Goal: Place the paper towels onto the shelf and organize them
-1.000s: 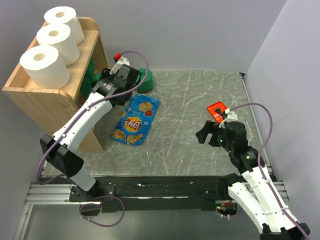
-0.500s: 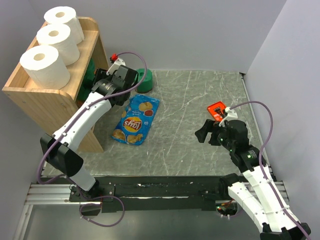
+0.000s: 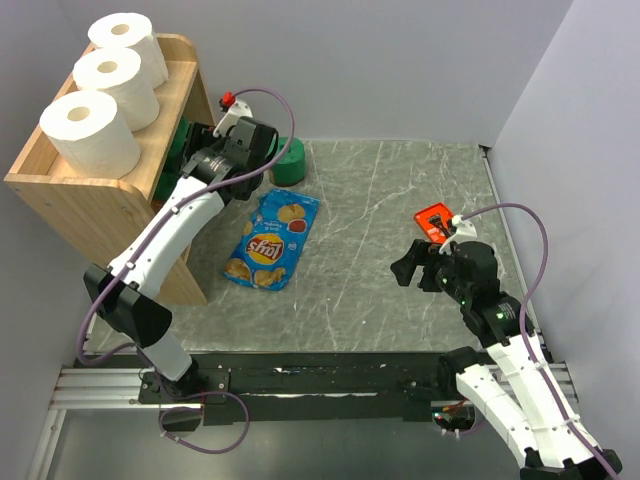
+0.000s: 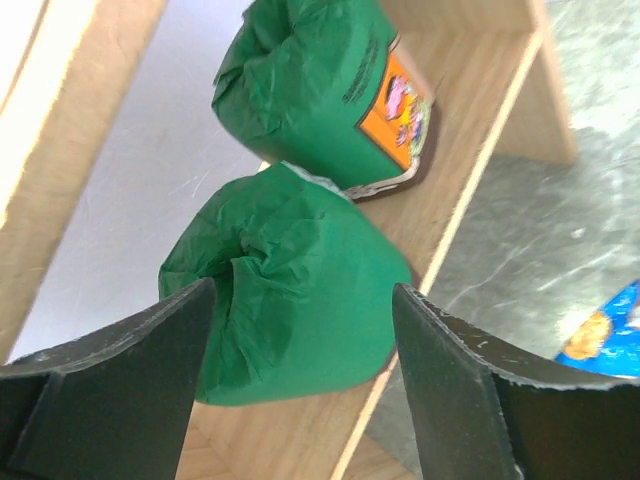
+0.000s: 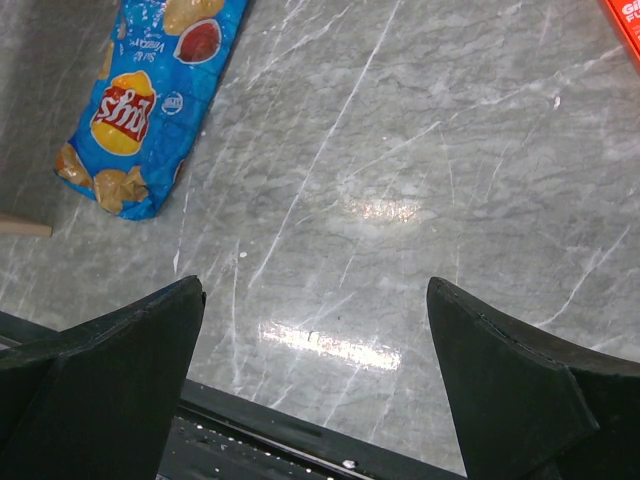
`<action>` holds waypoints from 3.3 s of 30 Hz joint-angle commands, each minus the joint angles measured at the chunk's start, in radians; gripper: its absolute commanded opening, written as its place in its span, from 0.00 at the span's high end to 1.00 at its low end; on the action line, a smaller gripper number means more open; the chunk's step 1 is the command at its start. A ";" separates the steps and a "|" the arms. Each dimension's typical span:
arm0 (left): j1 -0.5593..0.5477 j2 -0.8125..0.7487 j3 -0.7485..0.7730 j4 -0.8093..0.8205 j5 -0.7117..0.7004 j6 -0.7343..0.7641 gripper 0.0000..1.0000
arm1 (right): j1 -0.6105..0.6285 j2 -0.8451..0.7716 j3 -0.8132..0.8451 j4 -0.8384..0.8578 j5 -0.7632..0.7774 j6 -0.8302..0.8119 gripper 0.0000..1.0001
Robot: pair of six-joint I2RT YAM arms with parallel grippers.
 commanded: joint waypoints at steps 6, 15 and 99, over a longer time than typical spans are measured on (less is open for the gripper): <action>-0.064 -0.006 0.070 -0.046 0.018 -0.031 0.25 | -0.003 -0.021 0.030 0.021 0.011 0.005 0.00; -0.071 -0.138 -0.171 -0.053 0.127 -0.144 0.43 | -0.003 -0.009 0.030 0.026 -0.010 0.014 0.00; -0.238 -0.873 -0.873 0.702 1.055 -0.055 0.04 | 0.178 1.629 1.370 0.357 0.160 0.242 0.04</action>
